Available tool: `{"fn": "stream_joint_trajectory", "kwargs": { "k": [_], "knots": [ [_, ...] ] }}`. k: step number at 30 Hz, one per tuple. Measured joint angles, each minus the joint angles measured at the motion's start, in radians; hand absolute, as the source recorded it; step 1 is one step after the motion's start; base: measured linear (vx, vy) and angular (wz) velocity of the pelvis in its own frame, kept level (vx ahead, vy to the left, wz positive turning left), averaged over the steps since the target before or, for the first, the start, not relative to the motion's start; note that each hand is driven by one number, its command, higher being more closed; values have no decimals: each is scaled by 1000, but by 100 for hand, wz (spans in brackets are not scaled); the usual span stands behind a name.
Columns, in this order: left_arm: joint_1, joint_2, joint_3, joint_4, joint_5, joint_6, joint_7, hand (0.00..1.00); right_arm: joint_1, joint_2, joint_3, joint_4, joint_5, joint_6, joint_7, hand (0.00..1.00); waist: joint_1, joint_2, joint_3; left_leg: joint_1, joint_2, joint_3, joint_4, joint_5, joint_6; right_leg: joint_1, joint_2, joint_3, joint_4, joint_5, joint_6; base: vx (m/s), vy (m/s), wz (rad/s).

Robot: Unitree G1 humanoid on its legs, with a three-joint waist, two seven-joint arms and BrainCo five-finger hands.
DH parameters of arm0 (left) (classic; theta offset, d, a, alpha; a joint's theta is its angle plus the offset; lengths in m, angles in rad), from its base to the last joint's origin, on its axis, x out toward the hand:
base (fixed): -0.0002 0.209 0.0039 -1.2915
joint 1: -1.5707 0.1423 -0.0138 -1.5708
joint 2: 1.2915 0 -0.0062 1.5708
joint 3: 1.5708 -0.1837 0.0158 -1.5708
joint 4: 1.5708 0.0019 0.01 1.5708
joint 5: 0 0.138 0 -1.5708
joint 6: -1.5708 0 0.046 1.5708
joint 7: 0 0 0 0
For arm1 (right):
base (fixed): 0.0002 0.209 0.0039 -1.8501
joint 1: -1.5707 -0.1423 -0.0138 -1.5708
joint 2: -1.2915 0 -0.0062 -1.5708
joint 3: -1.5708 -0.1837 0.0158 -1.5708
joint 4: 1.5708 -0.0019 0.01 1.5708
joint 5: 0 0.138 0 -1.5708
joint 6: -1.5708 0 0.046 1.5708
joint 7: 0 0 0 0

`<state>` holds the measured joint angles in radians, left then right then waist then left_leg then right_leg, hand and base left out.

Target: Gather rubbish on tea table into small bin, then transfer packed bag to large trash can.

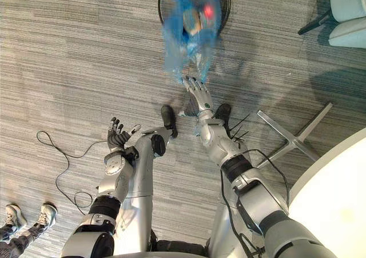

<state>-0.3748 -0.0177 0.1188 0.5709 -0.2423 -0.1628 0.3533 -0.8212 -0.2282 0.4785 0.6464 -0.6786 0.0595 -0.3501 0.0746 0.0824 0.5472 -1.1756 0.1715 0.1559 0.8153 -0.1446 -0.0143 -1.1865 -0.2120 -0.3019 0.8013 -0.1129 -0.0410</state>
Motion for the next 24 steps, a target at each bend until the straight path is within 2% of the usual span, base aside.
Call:
{"fn": "stream_joint_trajectory", "kwargs": {
  "k": [6,11,14,15,17,18,24],
  "knots": [
    [0,-20,-1,29,0,2,-1,0,18,-9,-7,16,3,8,-1,0,-3,0,0,48,1,-5,-13,3,-4,46,5,-5,-9,-1,1,-30,-7,0],
    [9,-27,-34,39,19,25,-4,0,157,10,-28,-57,14,8,-17,0,-6,-12,-3,139,5,-3,-48,-4,-4,148,18,-17,-62,4,-7,-37,1,-2],
    [52,-19,-40,25,20,29,-6,0,283,62,-81,-183,62,6,-23,0,-11,-40,-12,220,5,12,-89,-4,-4,221,23,-18,-99,7,-9,-18,-12,-5],
    [85,-12,-40,23,20,30,-11,0,339,85,-117,-266,94,-1,-49,0,-14,-52,-17,271,4,21,-115,-3,-6,267,26,-18,-123,10,-8,-2,-20,-4],
    [115,-4,-41,21,20,34,-22,0,377,109,-153,-311,121,-15,-71,0,-21,-62,-22,313,3,29,-139,-1,-8,308,30,-16,-145,12,-5,16,-23,-6],
    [151,10,-48,18,20,38,-25,0,391,134,-182,-322,142,-21,-88,0,-32,-79,-32,358,2,39,-164,4,-14,346,35,-13,-171,19,-8,31,-19,-9],
    [208,37,-91,55,21,48,-50,0,505,145,-245,-289,218,-48,-89,0,-38,-104,-45,532,-15,48,-270,20,-26,514,49,-16,-273,41,-6,72,-8,-2]
  ]
}}
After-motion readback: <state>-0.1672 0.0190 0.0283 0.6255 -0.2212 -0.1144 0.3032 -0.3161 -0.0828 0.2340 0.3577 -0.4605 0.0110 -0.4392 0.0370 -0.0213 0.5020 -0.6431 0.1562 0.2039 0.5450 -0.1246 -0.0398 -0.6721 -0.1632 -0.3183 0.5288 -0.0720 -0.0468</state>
